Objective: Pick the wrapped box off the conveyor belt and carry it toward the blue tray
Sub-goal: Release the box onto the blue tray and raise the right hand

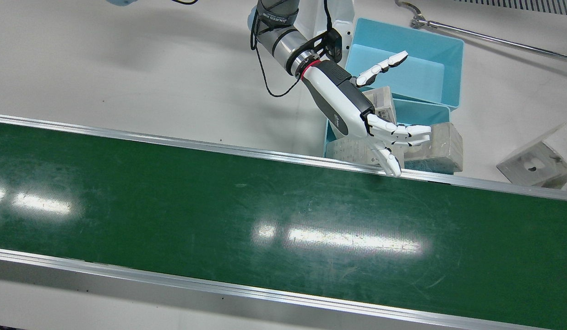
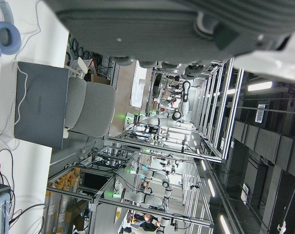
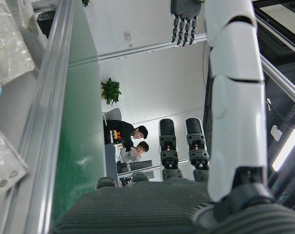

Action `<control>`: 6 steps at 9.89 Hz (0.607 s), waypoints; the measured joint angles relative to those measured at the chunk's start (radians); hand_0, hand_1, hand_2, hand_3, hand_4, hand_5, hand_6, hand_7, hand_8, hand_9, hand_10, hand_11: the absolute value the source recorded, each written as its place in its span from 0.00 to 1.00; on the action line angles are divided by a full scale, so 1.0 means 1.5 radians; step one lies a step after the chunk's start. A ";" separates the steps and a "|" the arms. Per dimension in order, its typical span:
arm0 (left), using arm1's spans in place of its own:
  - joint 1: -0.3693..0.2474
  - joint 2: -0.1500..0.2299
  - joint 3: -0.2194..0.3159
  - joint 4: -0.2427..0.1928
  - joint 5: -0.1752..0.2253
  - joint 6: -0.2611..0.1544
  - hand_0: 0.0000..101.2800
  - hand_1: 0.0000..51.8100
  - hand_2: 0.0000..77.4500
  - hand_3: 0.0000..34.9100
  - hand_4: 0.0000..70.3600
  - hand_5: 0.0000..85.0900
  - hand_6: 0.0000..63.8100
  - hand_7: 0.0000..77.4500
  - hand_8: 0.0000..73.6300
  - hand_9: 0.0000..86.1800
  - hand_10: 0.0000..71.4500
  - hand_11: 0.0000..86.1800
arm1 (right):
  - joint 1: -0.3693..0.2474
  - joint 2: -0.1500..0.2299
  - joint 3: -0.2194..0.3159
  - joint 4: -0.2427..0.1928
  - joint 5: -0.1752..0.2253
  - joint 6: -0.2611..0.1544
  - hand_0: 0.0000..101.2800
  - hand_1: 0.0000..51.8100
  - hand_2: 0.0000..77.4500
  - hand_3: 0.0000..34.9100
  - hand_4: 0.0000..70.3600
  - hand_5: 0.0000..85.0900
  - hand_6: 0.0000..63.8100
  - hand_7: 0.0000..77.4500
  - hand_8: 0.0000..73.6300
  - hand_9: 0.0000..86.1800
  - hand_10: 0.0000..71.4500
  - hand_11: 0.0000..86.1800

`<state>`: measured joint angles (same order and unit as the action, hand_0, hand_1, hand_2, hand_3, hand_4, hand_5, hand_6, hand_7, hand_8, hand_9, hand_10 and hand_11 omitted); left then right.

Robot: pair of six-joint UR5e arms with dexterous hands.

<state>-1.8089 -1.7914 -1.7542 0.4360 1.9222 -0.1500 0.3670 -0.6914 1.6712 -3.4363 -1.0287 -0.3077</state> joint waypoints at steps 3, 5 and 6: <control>0.000 0.000 0.000 0.000 0.000 0.000 0.00 0.00 0.01 0.00 0.00 0.01 0.00 0.01 0.01 0.00 0.01 0.00 | 0.051 -0.026 0.070 -0.007 0.001 0.010 0.49 0.28 0.15 0.32 0.28 0.23 0.15 0.33 0.00 0.05 0.00 0.02; 0.000 0.000 0.000 0.000 0.000 0.000 0.00 0.00 0.01 0.00 0.00 0.01 0.00 0.01 0.01 0.00 0.01 0.01 | 0.083 -0.097 0.097 -0.009 0.000 0.055 0.59 0.61 0.40 0.17 0.51 0.46 0.33 0.56 0.00 0.09 0.00 0.01; 0.000 0.000 0.000 0.000 0.000 0.000 0.00 0.00 0.01 0.00 0.00 0.01 0.00 0.01 0.01 0.00 0.01 0.01 | 0.108 -0.141 0.111 -0.009 -0.001 0.085 0.65 0.63 0.54 0.06 0.54 0.58 0.45 0.67 0.00 0.31 0.07 0.01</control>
<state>-1.8089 -1.7914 -1.7541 0.4359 1.9223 -0.1500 0.5285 -0.9029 1.8381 -3.4492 -1.0295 -0.1800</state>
